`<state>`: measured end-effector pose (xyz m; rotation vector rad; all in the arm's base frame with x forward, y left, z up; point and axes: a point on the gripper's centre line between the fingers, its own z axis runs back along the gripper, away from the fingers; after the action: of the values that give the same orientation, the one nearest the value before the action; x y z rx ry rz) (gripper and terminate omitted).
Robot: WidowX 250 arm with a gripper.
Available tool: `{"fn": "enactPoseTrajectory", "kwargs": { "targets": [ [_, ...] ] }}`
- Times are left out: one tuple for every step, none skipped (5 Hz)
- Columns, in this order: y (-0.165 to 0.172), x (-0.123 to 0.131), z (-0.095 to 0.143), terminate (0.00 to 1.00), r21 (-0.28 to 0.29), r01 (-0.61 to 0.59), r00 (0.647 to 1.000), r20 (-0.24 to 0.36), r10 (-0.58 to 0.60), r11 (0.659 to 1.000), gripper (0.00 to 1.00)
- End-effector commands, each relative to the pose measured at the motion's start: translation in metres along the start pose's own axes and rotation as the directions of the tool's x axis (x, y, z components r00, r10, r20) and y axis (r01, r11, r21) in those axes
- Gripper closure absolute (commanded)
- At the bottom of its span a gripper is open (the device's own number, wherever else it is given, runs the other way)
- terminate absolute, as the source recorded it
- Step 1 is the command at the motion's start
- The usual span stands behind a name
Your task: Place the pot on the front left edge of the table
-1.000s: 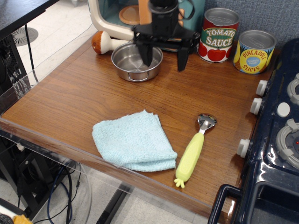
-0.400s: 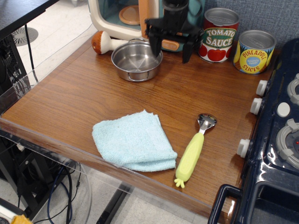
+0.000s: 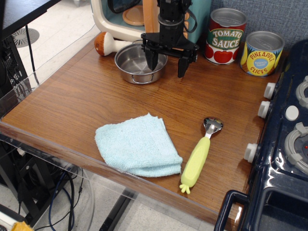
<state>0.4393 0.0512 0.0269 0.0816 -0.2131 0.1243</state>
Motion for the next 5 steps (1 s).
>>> {"fn": "enactPoseTrajectory", "kwargs": {
  "targets": [
    [-0.003, 0.002, 0.017, 0.00, -0.009, 0.000, 0.997, 0.079, 0.001, 1.000, 1.00],
    [-0.009, -0.004, 0.018, 0.00, -0.012, 0.011, 0.997, 0.077, -0.010, 1.000, 1.00],
    [-0.009, -0.007, 0.019, 0.00, 0.000, 0.016, 0.997, 0.079, -0.015, 1.000, 1.00],
    [-0.007, -0.002, 0.029, 0.00, 0.004, 0.013, 0.996, 0.084, -0.014, 1.000, 1.00],
    [-0.001, -0.004, 0.049, 0.00, 0.008, 0.001, 0.996, 0.085, -0.002, 1.000, 1.00]
  ]
}}
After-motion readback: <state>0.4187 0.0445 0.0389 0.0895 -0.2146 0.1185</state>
